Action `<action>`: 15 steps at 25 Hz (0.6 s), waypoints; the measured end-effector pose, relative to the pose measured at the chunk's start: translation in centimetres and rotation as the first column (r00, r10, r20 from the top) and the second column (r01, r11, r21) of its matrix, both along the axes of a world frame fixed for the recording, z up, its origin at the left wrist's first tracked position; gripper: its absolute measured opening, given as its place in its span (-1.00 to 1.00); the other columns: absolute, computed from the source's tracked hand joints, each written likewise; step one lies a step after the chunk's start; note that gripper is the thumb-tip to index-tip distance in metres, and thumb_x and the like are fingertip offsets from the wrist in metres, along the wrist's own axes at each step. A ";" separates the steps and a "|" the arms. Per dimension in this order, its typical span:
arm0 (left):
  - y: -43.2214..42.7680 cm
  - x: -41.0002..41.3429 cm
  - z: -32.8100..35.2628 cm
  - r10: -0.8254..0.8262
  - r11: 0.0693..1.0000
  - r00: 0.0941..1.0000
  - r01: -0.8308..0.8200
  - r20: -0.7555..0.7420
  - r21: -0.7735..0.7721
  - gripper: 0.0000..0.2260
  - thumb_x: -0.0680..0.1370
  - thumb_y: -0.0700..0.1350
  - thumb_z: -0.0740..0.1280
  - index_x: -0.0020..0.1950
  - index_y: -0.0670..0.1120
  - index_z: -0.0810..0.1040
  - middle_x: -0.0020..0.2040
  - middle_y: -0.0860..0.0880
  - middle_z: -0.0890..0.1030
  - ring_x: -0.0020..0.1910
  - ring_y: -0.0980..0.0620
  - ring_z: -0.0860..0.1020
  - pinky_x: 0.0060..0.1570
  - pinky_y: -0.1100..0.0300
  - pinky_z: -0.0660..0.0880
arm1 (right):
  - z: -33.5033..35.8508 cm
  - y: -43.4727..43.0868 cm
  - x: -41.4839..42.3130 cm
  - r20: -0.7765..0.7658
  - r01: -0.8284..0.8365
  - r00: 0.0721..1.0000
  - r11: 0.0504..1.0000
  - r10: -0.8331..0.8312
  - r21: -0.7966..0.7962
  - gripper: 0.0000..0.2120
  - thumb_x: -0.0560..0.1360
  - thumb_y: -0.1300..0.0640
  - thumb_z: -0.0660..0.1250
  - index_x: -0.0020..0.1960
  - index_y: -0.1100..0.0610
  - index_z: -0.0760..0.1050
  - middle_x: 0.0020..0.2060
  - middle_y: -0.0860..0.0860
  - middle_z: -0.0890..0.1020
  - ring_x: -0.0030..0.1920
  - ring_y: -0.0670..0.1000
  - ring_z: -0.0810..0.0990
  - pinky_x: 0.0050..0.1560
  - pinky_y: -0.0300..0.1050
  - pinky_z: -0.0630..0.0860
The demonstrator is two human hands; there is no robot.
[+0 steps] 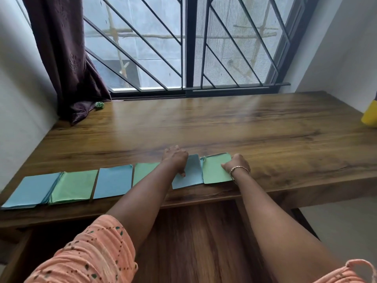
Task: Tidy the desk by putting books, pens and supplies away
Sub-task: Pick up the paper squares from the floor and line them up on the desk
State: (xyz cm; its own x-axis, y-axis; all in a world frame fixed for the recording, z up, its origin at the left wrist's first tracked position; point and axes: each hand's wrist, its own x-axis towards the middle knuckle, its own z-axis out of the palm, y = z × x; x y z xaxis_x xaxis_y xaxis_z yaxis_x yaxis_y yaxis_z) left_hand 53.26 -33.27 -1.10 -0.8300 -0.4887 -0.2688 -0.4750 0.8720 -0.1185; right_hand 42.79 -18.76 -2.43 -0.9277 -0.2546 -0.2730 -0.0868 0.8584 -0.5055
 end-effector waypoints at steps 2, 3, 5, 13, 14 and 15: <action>0.2 0.0 0.1 -0.005 1.000 1.000 0.005 -0.006 0.009 -0.45 0.36 -0.01 0.52 0.27 -0.15 0.44 0.26 -0.16 0.48 0.25 -0.13 0.46 0.16 0.05 0.40 | 0.0 0.3 -0.1 -0.009 -0.014 1.000 0.999 0.014 -0.034 -0.70 0.47 0.19 0.32 0.19 0.22 0.46 0.18 0.18 0.56 0.18 0.17 0.53 0.09 -0.11 0.45; 0.3 0.1 0.2 -0.007 1.000 1.000 0.007 -0.014 0.013 -0.45 0.35 -0.03 0.53 0.26 -0.15 0.43 0.25 -0.15 0.50 0.25 -0.13 0.47 0.13 0.05 0.41 | 0.0 0.4 0.0 -0.013 -0.022 1.000 0.998 0.021 -0.054 -0.70 0.47 0.21 0.30 0.19 0.22 0.45 0.17 0.18 0.56 0.17 0.17 0.53 0.08 -0.10 0.45; 0.5 0.3 0.2 -0.011 1.000 0.999 0.012 -0.031 0.016 -0.46 0.34 -0.05 0.53 0.23 -0.14 0.42 0.23 -0.13 0.53 0.24 -0.12 0.49 0.08 0.07 0.42 | 0.1 0.6 0.2 -0.045 -0.044 0.998 0.993 0.039 -0.109 -0.70 0.48 0.22 0.30 0.20 0.22 0.43 0.17 0.18 0.56 0.17 0.18 0.53 0.08 -0.08 0.45; 1.8 0.8 2.0 0.014 0.995 0.971 0.011 -0.237 0.102 -0.74 0.53 -0.28 0.25 0.20 -0.14 0.52 0.18 -0.21 0.54 0.16 -0.18 0.51 -0.04 0.08 0.41 | 1.9 1.8 0.8 -0.223 -0.113 0.975 0.867 0.002 -0.485 -0.77 0.52 0.32 0.22 0.17 0.29 0.38 0.09 0.24 0.59 0.09 0.21 0.56 0.00 -0.04 0.45; 2.0 0.8 2.6 0.027 0.990 0.969 0.009 -0.245 0.143 -0.75 0.53 -0.29 0.24 0.19 -0.14 0.53 0.18 -0.21 0.55 0.16 -0.19 0.51 -0.04 0.09 0.41 | 1.9 2.1 0.9 -0.181 -0.094 0.983 0.843 -0.004 -0.529 -0.77 0.51 0.34 0.22 0.16 0.30 0.38 0.09 0.25 0.58 0.08 0.19 0.56 0.01 -0.04 0.45; 2.2 0.9 3.2 0.033 0.983 0.967 0.014 -0.253 0.183 -0.74 0.52 -0.29 0.25 0.18 -0.14 0.55 0.18 -0.22 0.56 0.16 -0.19 0.52 -0.02 0.10 0.42 | 1.9 2.3 0.9 -0.136 -0.073 0.991 0.823 -0.006 -0.563 -0.77 0.51 0.35 0.22 0.16 0.31 0.38 0.10 0.26 0.58 0.06 0.15 0.56 0.02 -0.05 0.46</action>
State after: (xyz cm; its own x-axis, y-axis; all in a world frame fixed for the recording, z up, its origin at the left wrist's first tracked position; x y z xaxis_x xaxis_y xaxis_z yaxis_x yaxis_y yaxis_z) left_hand 54.15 -31.10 2.07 -0.8779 -0.4595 -0.1344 -0.4771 0.8628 0.1670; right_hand 43.71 -16.44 -0.54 -0.9321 -0.3591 0.0473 -0.2066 0.4198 -0.8838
